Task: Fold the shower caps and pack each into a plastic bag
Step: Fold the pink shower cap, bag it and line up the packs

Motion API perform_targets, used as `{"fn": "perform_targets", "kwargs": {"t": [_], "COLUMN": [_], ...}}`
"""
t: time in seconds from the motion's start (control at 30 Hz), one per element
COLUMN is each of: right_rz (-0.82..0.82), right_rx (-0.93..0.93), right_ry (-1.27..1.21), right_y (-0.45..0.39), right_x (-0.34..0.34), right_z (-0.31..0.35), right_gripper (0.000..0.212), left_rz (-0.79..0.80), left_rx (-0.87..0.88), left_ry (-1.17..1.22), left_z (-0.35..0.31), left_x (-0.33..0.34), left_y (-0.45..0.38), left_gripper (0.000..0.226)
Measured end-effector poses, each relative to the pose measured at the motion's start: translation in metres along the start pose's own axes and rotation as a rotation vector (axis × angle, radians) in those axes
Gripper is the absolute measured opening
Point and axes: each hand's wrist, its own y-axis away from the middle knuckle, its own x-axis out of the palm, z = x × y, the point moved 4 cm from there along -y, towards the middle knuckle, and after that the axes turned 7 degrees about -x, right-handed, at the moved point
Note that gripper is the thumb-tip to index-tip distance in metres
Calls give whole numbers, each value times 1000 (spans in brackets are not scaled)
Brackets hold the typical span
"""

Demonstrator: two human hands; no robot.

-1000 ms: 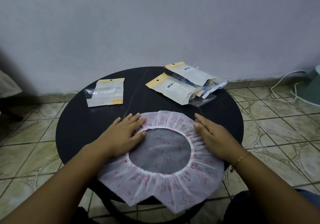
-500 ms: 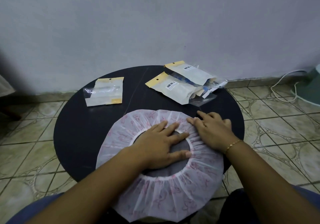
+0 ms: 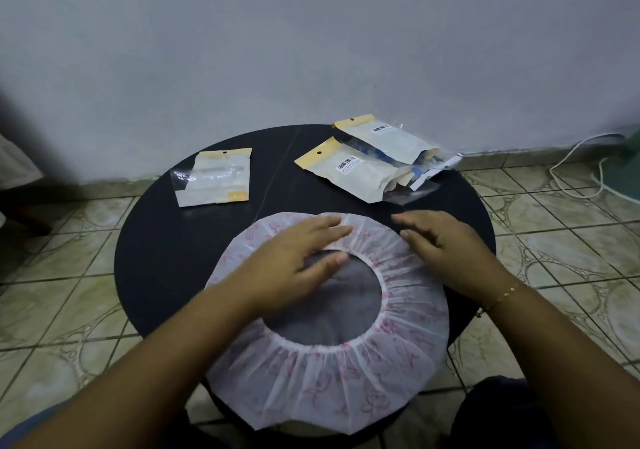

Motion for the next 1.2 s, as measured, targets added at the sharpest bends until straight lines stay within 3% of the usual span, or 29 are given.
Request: {"fn": "perform_targets", "kwargs": {"t": [0.13,0.23,0.33,0.43,0.57,0.73,0.93,1.0,1.1,1.2], "right_rz": [28,88,145,303,519,593,426,303,91,-29], "right_rx": [-68,-110,-118,-168,-228,-234,-201,-166,-107,-38], "right_ry": [-154,-138,-105,-8,123,68,-93,-139,-229,-298], "right_y": [19,35,49,61,69,66,55,54,50,42], "right_x": [-8,-11,-13,-4,0,1,-2,-4,-3,3], "right_z": [1,-2,-10,-10,-6,-15,-16,-14,-13,-11], "right_gripper": [29,42,60,66,63,66,46,47,40,32], "left_rz": [-78,-90,-44,83,175,144,30,-57,-204,-364], "left_rx": [-128,-233,-305,-307,-282,-223,-191,-216,-301,-401], "left_ry": [24,54,95,79,33,-36,7,50,113,190], "left_z": [21,47,70,81,83,84,79,75,71,72], "left_x": [-41,-61,-64,-55,-50,-50,-51,-52,-53,-52], "left_y": [33,67,96,115,125,121,111,110,106,100], "left_gripper": [19,23,50,78,67,60,43,40,16,17]}}
